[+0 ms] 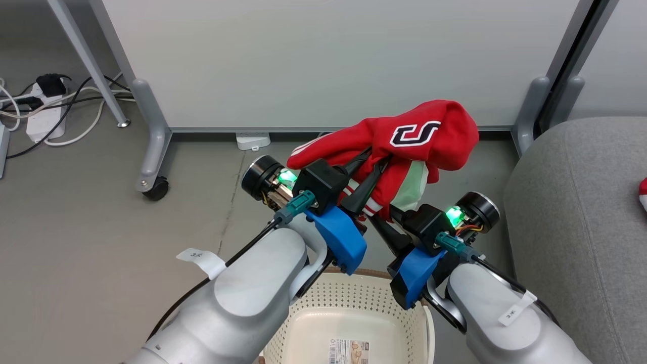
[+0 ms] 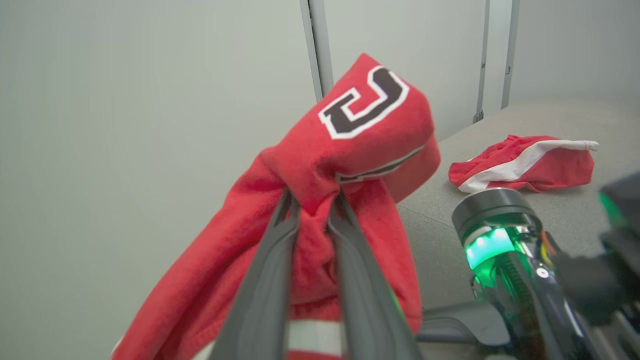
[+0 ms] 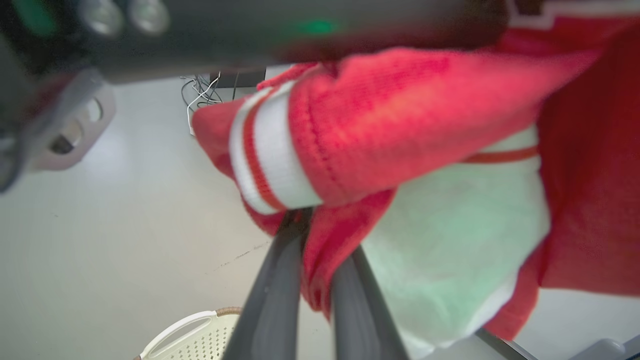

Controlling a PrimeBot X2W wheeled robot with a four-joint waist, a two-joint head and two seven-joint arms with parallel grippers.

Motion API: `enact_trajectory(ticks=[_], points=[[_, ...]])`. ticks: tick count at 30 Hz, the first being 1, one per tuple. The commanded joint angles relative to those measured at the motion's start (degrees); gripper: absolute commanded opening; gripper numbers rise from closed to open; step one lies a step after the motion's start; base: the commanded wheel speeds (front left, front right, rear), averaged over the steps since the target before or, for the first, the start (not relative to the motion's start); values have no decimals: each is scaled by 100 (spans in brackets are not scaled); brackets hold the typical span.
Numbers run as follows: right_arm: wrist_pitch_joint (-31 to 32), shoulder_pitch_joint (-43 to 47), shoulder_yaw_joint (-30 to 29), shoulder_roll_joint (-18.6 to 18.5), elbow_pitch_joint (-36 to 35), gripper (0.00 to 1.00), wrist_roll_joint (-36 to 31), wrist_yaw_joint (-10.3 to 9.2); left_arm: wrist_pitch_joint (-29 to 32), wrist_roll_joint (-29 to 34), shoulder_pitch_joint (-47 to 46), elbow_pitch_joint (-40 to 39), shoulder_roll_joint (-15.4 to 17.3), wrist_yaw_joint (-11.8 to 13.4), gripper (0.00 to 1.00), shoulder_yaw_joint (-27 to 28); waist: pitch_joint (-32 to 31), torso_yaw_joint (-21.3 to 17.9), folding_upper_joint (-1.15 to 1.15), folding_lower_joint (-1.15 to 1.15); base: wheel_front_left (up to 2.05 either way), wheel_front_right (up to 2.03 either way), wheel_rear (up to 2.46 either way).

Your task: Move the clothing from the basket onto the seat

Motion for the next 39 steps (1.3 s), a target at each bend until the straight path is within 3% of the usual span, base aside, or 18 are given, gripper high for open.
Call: enact_trajectory(ticks=[1,19,20,21,39], points=[[-19,-76,11,-26,-28,0,54,3,-28,15,0,10,0,-2,0,50,5,-10,0,-1,0,0,0],[-19,-60,19,-105,-129,0,73,3,-28,142,-27,59,-8,-15,0,170,55,-43,0,-1,0,0,0],[-19,-67,23,-109,-130,0,74,3,-28,157,-31,51,-11,-7,90,180,62,-45,0,-1,0,0,0],[-19,-73,24,-111,-132,0,77,3,-28,178,-35,48,-13,4,100,183,67,-45,0,-1,0,0,0],[-20,48,-228,-104,-248,0,118,2,-22,464,4,-160,32,50,100,403,200,-64,0,-1,0,0,0]])
